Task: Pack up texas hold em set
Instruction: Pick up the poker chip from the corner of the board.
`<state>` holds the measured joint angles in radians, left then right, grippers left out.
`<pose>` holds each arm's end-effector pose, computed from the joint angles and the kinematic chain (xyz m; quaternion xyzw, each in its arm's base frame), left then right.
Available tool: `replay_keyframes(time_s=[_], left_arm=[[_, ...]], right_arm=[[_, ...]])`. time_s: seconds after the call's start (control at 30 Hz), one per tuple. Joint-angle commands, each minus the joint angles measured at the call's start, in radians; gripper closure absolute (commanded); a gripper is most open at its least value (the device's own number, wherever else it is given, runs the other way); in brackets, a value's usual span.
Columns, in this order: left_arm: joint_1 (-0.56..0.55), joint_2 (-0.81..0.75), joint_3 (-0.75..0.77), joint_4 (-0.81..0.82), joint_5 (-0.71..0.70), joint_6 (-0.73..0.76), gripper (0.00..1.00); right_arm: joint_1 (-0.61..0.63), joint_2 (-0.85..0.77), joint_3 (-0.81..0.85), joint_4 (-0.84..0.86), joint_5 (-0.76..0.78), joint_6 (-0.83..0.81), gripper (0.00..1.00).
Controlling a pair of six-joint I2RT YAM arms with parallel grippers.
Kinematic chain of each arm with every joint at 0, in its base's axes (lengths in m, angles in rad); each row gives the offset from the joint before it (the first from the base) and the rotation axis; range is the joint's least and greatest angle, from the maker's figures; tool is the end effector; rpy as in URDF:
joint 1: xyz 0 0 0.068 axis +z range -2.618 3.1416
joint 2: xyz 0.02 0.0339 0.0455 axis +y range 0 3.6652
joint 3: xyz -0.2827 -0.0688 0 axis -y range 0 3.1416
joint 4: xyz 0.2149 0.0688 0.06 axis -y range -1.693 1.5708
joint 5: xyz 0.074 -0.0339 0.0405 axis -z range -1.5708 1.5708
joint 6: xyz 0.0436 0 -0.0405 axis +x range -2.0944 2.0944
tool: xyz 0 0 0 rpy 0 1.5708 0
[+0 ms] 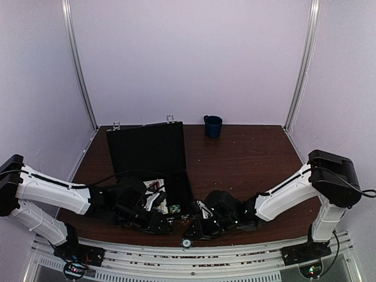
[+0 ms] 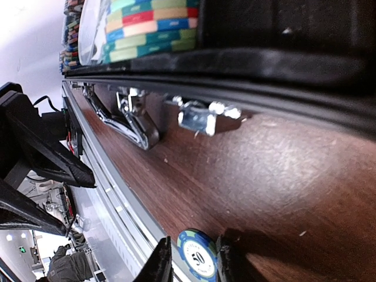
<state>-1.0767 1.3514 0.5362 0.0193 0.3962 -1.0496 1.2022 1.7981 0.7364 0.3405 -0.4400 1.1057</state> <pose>0.0940 -0.2100 0.1925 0.0867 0.9067 -0.4123 0.0208 0.1001 0.3108 0.1556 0.1327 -0.8838 -0.4483 0.0190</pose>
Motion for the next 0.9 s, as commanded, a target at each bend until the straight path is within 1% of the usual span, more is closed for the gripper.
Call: replay_keyframes(time_s=[0.0,0.2,0.33,0.43,0.57,0.73,0.87], left_arm=[[-0.013,0.019,-0.005,0.057,-0.004,-0.014,0.66],[-0.023,0.031,-0.005,0.065,0.0,-0.013,0.66],[-0.03,0.046,0.002,0.065,0.018,0.002,0.66],[-0.046,0.055,0.02,0.056,0.022,0.008,0.66],[-0.062,0.07,0.029,0.05,0.023,0.007,0.66],[-0.065,0.1,0.043,0.056,0.026,0.03,0.66],[-0.069,0.135,0.048,0.097,0.033,0.032,0.7]], right_arm=[[0.028,0.028,0.01,-0.014,-0.031,0.005,0.73],[0.037,0.02,0.028,-0.038,-0.014,0.004,0.73],[0.036,-0.007,0.074,-0.17,0.055,-0.016,0.69],[0.04,-0.041,0.086,-0.232,0.099,0.014,0.67],[0.063,-0.097,0.054,-0.228,0.12,0.12,0.67],[0.126,-0.165,0.021,-0.217,0.159,0.32,0.69],[0.161,-0.209,-0.061,-0.085,0.197,0.513,0.7]])
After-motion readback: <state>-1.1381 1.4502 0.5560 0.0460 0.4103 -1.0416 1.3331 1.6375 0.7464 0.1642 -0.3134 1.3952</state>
